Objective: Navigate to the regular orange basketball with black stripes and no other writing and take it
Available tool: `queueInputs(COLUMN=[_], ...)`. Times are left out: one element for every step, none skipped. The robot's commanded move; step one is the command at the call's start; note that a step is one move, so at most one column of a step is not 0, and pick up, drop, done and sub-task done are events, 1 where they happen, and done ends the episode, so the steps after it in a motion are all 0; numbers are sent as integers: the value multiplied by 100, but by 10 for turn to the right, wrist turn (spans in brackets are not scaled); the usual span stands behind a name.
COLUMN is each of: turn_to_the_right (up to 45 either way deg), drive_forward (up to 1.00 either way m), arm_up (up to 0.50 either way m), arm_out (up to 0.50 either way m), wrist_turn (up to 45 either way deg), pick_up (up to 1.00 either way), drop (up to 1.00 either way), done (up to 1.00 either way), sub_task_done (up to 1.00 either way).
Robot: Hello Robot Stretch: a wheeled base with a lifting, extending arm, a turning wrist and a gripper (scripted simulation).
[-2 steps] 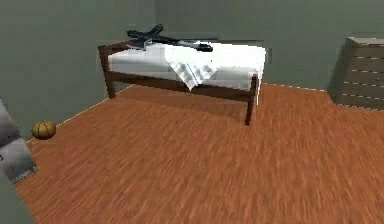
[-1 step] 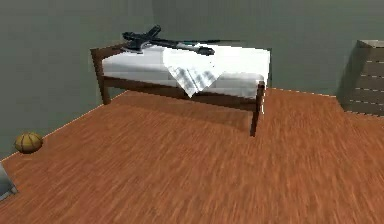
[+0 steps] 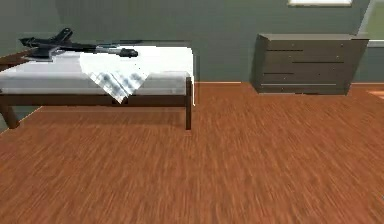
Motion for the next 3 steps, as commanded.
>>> queueInputs(turn_to_the_right=[0, -450, -180], drive_forward=[30, 0, 0], arm_up=[0, 0, 0], arm_out=[0, 0, 0], wrist_turn=[0, 0, 0], pick_up=[0, 0, 0], drop=[0, 0, 0], done=[0, 0, 0], sub_task_done=[0, 0, 0])
